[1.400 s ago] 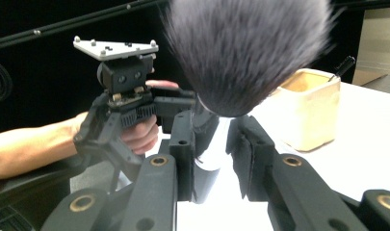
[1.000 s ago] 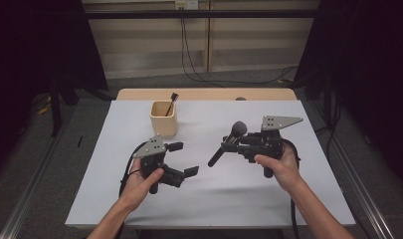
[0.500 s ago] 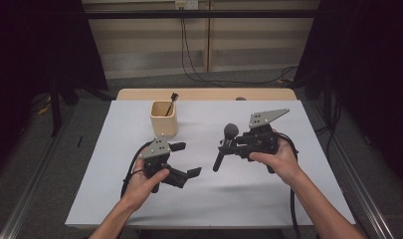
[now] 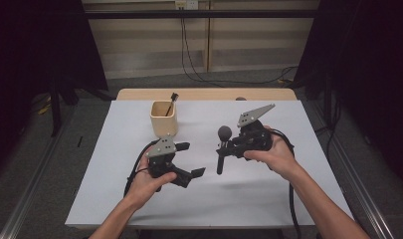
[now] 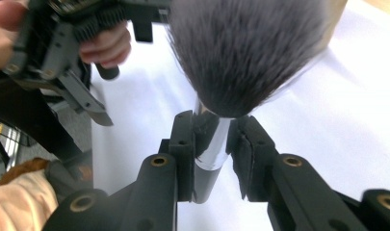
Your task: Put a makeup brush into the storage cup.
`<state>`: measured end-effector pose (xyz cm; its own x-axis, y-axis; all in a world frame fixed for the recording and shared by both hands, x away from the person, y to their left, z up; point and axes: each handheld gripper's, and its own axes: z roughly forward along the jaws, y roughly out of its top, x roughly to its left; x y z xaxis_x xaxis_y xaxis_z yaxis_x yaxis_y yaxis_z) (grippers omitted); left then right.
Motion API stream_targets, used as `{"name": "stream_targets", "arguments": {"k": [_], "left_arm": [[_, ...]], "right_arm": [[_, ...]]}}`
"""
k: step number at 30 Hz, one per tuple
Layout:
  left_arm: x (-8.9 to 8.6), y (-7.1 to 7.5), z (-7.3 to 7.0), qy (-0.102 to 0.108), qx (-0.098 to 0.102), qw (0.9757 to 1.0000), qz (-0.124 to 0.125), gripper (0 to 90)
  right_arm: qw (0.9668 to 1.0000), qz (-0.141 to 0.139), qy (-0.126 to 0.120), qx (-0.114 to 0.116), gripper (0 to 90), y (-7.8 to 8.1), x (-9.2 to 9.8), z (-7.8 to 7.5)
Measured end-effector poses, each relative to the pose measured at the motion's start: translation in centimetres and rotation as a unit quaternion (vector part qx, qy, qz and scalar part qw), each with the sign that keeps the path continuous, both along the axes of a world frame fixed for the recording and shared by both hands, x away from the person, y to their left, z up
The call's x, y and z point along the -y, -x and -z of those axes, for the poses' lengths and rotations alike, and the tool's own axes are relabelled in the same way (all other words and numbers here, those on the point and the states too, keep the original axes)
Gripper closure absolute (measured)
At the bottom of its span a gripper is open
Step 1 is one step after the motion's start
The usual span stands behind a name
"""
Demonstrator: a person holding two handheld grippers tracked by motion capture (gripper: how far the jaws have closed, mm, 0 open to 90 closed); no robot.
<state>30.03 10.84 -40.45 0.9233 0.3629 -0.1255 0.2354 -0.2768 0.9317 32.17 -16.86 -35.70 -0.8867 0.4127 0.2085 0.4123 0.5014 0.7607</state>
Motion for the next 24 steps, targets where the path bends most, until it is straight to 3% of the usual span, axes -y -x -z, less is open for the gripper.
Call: {"name": "stream_targets", "arguments": {"k": [2,10,15,18,23,24], "left_arm": [[0.2,-0.3,-0.2,-0.003,0.002,1.0000,0.001,2.5],[1.7,-1.0,0.1,-0.015,-0.005,0.9998,0.009,2.7],[2.2,-1.2,0.4,-0.010,-0.015,0.9998,0.006,3.4],[2.4,-1.0,0.6,-0.009,-0.008,0.9999,0.000,4.2],[2.4,-1.0,0.8,-0.006,-0.018,0.9998,-0.005,17.2],[2.4,-1.0,0.9,-0.011,-0.021,0.9997,-0.005,16.2]], "right_arm": [[0.9999,0.000,0.010,-0.004,71.4,-0.1,-0.2,-0.1],[1.0000,0.001,0.010,-0.001,71.4,-0.5,-0.5,-0.6],[1.0000,0.001,0.009,0.000,71.4,-0.5,-0.9,-0.8],[1.0000,-0.001,0.008,0.001,71.4,-0.5,-1.0,-0.8],[1.0000,-0.003,0.003,0.002,71.4,-0.5,-1.4,-0.8],[1.0000,-0.004,0.002,0.003,71.4,-0.4,-1.5,-0.8]]}}
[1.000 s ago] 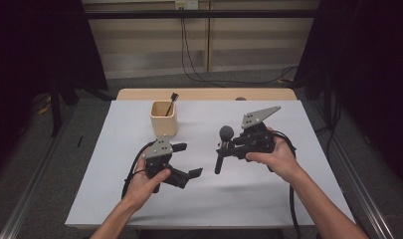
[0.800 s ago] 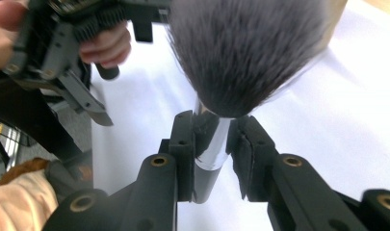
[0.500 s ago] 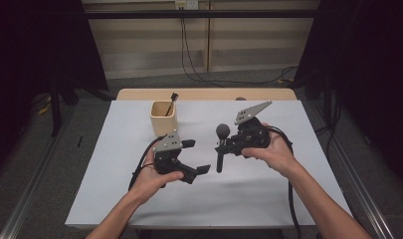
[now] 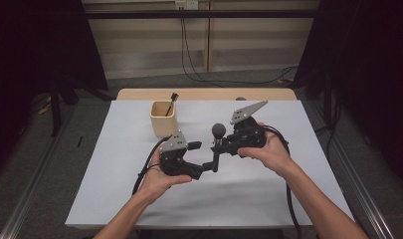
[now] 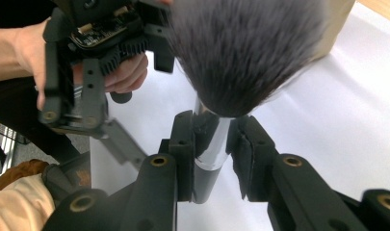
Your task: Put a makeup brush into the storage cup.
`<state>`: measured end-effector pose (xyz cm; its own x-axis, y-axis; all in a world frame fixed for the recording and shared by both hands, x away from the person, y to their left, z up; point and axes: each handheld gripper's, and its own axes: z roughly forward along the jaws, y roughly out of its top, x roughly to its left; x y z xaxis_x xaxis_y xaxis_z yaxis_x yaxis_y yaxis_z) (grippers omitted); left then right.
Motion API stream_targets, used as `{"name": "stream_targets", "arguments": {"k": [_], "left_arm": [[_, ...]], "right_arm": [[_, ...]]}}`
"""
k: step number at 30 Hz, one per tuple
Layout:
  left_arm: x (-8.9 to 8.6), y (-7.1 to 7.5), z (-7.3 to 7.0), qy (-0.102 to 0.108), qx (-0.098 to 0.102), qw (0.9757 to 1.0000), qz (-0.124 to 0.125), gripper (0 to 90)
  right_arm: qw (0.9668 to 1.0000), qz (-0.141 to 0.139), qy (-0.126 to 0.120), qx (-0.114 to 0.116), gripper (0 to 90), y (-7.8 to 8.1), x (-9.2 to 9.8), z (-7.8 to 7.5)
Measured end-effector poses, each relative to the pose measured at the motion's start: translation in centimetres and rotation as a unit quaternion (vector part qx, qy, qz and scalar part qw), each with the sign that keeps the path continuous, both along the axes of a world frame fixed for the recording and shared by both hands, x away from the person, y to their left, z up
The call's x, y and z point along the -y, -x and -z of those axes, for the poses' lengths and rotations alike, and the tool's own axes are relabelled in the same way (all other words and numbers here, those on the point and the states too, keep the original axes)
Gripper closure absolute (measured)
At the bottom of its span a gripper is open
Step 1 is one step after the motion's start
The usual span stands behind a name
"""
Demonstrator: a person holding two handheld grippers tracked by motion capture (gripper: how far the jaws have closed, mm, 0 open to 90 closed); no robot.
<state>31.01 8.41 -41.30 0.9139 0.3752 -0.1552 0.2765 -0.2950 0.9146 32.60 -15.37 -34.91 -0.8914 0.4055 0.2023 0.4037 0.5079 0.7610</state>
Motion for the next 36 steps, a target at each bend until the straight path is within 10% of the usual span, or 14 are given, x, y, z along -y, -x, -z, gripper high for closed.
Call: {"name": "stream_targets", "arguments": {"k": [24,36], "left_arm": [[0.3,0.3,0.3,0.016,-0.008,0.9994,0.031,64.6],[0.2,0.0,0.3,0.026,-0.017,0.9989,0.035,73.9]], "right_arm": [[0.9997,-0.017,-0.016,0.011,71.4,0.3,-1.4,0.0],[0.9996,-0.017,-0.018,0.011,71.4,0.2,-1.6,0.1]]}}
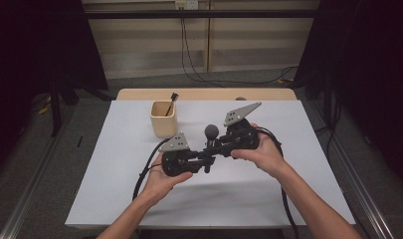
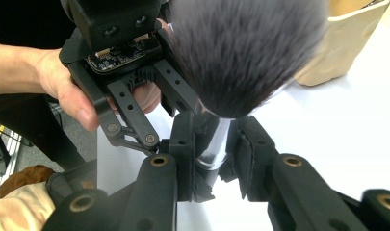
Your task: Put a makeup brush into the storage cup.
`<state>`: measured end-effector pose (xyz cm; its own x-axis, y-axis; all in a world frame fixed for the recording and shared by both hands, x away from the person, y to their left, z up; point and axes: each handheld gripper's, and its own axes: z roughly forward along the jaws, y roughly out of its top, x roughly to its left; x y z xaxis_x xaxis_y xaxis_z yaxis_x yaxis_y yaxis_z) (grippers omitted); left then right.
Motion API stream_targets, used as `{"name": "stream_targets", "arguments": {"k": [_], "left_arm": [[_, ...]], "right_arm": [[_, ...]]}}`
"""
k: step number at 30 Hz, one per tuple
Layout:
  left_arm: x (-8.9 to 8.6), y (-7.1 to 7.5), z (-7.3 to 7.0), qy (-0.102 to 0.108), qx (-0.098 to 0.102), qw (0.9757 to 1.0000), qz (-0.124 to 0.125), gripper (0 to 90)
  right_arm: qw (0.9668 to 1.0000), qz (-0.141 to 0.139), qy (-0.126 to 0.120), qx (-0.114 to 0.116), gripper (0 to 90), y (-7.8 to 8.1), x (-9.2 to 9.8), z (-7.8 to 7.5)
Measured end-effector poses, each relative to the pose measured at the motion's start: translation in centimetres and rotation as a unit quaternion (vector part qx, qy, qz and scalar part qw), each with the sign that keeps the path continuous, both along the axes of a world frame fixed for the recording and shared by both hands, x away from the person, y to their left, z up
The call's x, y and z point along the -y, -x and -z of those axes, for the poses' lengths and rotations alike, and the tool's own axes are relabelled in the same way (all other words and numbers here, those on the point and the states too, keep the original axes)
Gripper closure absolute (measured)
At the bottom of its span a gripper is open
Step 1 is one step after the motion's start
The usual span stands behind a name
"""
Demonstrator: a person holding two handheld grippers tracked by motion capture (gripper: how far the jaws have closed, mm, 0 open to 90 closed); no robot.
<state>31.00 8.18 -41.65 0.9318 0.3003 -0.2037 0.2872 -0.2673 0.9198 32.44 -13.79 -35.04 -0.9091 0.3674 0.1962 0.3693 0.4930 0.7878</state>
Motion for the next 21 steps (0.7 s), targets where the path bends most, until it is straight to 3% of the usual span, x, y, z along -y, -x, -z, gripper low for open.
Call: {"name": "stream_targets", "arguments": {"k": [4,6,17,21], "left_arm": [[-0.01,-0.02,0.01,-0.003,0.001,1.0000,0.002,74.5],[-0.06,0.04,-0.07,-0.007,0.011,0.9999,-0.002,74.6],[-0.22,-0.06,-0.30,-0.004,0.006,1.0000,0.000,74.7],[-0.27,-0.01,-0.29,-0.004,0.008,1.0000,-0.005,74.7]], "right_arm": [[1.0000,-0.001,0.002,-0.001,71.4,-0.02,0.01,0.08],[1.0000,0.001,-0.001,-0.001,71.3,-0.02,0.05,0.11],[0.9997,0.001,-0.023,0.000,70.4,-0.05,0.20,0.28],[0.9993,0.007,-0.037,-0.004,65.8,-0.02,0.39,0.23]]}}
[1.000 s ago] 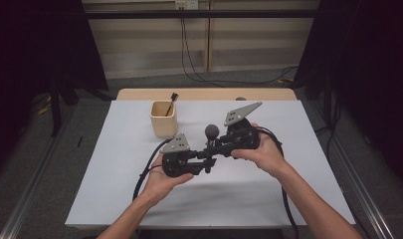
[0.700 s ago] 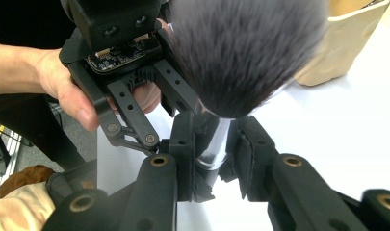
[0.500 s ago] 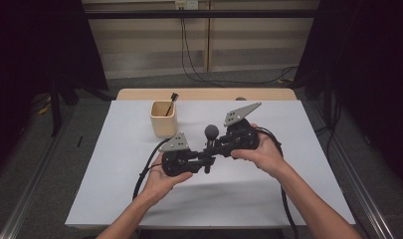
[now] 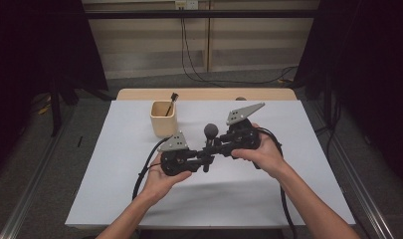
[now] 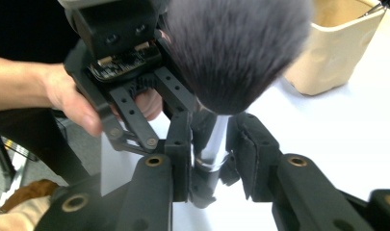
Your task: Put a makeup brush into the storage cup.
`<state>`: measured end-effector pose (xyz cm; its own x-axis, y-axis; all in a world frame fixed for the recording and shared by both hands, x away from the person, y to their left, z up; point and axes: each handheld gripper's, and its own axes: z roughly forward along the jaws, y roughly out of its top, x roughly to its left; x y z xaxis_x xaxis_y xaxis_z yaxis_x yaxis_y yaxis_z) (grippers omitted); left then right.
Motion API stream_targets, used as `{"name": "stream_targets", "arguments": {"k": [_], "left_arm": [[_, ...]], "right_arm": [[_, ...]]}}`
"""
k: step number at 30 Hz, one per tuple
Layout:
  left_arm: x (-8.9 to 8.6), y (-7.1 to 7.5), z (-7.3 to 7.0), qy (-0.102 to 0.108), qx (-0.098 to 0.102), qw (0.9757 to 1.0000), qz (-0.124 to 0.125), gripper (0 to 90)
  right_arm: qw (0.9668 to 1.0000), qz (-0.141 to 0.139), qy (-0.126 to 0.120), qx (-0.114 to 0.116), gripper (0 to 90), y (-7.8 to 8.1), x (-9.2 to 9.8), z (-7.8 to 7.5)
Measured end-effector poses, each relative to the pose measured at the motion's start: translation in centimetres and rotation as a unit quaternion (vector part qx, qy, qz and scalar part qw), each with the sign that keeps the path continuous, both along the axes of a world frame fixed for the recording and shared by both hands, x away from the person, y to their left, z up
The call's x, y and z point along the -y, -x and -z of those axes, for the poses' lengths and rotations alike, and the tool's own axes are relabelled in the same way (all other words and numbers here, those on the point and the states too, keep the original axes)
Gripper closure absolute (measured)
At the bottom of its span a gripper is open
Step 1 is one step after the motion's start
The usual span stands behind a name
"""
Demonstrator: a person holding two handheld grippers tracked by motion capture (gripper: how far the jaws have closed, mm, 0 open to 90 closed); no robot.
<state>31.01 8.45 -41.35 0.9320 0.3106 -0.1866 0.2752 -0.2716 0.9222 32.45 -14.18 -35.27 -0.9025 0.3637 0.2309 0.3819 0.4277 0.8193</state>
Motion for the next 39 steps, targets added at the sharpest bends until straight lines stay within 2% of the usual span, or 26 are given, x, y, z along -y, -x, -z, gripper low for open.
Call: {"name": "stream_targets", "arguments": {"k": [5,8,12,15,20,25,28,33,39], "left_arm": [[-0.2,-0.1,-0.1,0.007,-0.003,1.0000,-0.006,74.7],[-0.5,-0.2,-0.2,0.004,-0.006,0.9999,-0.012,74.7],[-0.8,-0.4,-0.3,0.007,-0.007,0.9998,-0.016,74.7],[-0.8,-0.3,-0.1,0.005,-0.008,0.9997,-0.020,74.7],[-0.8,-0.2,0.0,0.003,-0.009,0.9998,-0.020,74.7],[-1.3,-0.3,-0.2,0.006,-0.009,0.9996,-0.027,74.6],[-1.7,-0.4,-0.3,0.008,-0.009,0.9995,-0.031,74.7],[-2.3,-0.4,-0.6,0.008,-0.008,0.9992,-0.039,74.7],[-3.1,-0.4,-0.9,0.010,-0.009,0.9988,-0.048,74.6]], "right_arm": [[1.0000,0.006,-0.005,-0.003,57.8,0.1,0.3,0.1],[0.9997,0.021,-0.009,0.002,52.2,0.1,0.7,0.1],[0.9994,0.031,-0.014,0.009,40.2,0.1,1.0,0.3],[0.9992,0.027,-0.023,0.016,33.7,0.3,1.2,0.5],[0.9977,0.057,-0.029,0.024,17.1,0.3,2.1,1.0],[0.9961,0.083,-0.027,0.017,6.7,0.5,3.2,1.5],[0.9948,0.097,-0.029,0.011,2.0,0.6,3.9,1.8],[0.9933,0.112,-0.024,0.015,2.6,0.9,5.0,2.1],[0.9934,0.111,-0.019,0.023,2.2,1.6,5.9,2.6]]}}
